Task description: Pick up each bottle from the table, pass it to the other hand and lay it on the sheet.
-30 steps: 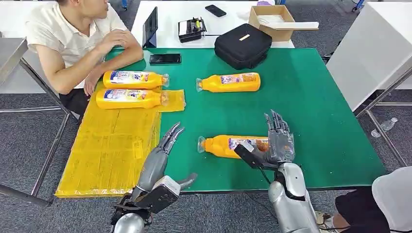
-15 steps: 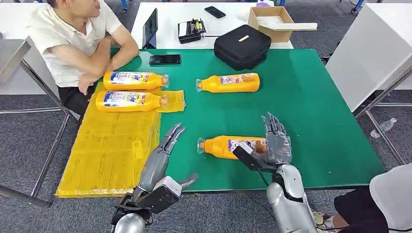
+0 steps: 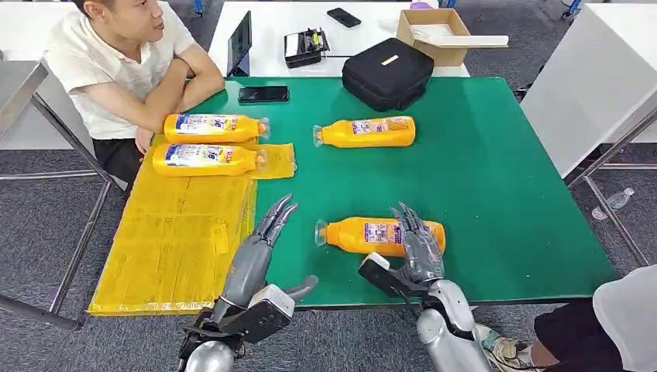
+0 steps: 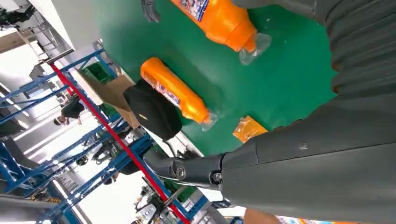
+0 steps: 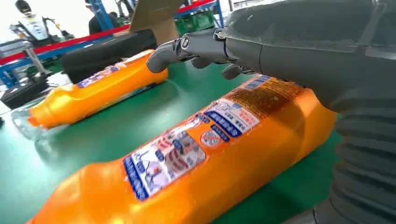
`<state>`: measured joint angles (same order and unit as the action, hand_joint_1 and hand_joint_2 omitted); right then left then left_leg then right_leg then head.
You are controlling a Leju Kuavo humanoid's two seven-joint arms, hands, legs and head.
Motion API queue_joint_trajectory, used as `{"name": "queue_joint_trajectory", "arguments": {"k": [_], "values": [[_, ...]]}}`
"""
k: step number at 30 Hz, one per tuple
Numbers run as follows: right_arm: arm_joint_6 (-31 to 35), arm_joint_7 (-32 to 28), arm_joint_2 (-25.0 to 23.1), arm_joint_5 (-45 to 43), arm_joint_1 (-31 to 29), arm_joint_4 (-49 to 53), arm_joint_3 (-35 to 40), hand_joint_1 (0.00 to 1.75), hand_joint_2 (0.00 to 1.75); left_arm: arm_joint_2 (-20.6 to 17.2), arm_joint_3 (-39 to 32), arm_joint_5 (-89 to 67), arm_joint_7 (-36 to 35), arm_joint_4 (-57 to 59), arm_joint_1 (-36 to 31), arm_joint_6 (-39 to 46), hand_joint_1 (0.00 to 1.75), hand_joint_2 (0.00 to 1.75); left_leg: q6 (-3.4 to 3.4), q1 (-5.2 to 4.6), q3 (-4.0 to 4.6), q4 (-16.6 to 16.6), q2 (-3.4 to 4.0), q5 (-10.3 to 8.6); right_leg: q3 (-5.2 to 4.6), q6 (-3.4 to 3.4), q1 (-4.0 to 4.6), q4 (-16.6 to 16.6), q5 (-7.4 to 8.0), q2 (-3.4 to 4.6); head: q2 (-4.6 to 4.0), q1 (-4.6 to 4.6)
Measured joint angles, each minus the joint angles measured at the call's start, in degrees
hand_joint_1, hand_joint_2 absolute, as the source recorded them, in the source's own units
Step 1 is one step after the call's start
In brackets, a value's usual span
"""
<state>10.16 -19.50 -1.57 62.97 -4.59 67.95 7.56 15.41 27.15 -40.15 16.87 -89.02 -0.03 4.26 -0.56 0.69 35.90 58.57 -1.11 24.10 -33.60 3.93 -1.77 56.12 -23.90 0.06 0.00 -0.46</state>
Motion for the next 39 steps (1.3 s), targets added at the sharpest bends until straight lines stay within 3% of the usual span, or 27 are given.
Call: {"name": "queue_joint_trajectory", "arguments": {"k": [10,17,24,39], "values": [[-0.02,0.08,0.87,-0.13,0.27,0.48,1.62,0.00,1.75,-0.02,0.07,0.02,0.17,0.00,-0.02,0.09,0.00,1.75,0.00,0.00,0.05,0.00,-0.02,0.00,-0.06,0.00,0.00,0.00,0.00,0.00,0.00,0.00],[0.00,4.35,2.84,3.90,0.58,0.46,2.78,0.00,1.75,-0.02,0.07,0.63,0.17,-0.22,0.00,0.13,0.00,1.75,0.00,0.00,0.10,0.00,-0.03,0.00,-0.08,0.00,0.00,0.00,0.00,-0.01,0.00,0.00],[-2.62,14.64,3.48,11.23,0.20,0.81,2.77,0.00,1.75,-0.04,0.00,0.52,-0.26,-0.83,0.18,-0.04,0.00,1.75,0.00,0.00,0.10,0.00,-0.03,0.00,-0.07,0.00,0.00,0.00,0.00,-0.01,0.00,0.00],[-2.97,18.27,3.17,16.76,-0.27,2.08,1.62,0.00,1.75,-0.04,-0.15,0.17,-0.74,-1.11,0.32,-0.87,0.00,1.75,0.00,0.00,0.13,0.00,-0.05,0.00,-0.08,0.00,0.00,0.00,0.00,-0.01,0.00,0.00]]}}
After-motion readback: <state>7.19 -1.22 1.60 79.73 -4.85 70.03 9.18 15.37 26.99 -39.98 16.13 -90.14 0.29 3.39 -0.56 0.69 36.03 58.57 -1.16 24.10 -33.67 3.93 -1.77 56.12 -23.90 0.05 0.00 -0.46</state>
